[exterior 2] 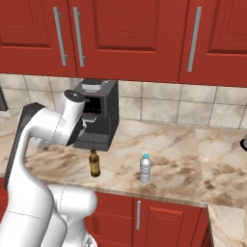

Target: Place the drinks on the dining counter in a tight cluster.

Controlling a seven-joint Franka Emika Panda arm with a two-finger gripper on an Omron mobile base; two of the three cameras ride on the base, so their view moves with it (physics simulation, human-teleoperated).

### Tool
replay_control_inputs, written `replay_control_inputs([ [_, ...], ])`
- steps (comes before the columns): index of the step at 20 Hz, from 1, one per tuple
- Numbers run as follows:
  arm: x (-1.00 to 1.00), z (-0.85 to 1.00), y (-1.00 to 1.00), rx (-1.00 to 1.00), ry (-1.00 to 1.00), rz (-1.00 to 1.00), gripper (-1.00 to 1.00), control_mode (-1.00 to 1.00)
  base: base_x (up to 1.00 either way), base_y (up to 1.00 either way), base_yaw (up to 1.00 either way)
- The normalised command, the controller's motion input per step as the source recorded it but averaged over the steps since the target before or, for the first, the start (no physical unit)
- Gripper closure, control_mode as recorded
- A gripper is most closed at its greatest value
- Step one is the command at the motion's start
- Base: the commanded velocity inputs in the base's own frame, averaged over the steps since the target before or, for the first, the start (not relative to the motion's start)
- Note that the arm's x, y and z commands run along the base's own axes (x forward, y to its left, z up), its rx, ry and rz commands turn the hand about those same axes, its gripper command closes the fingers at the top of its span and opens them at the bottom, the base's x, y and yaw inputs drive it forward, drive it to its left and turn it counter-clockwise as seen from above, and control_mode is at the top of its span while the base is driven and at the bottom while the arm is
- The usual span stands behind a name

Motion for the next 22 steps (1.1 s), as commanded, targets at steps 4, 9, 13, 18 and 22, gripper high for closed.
replay_control_inputs([
  [4,-0.39,-0.09,-0.16,0.0,-0.04,0.27,-1.0,-1.0,0.0,0.0,0.0],
  [9,-0.29,-0.05,-0.24,0.02,-0.07,0.2,-1.0,-1.0,0.0,0.0,0.0],
  [13,-0.17,0.0,-0.28,0.05,-0.11,0.04,-1.0,-1.0,0.0,0.0,0.0],
  [18,-0.17,0.0,-0.27,0.05,-0.17,0.01,-1.0,-1.0,0.0,0.0,0.0],
  [22,-0.04,0.01,-0.2,0.07,-0.2,0.0,-1.0,-1.0,0.0,0.0,0.0],
])
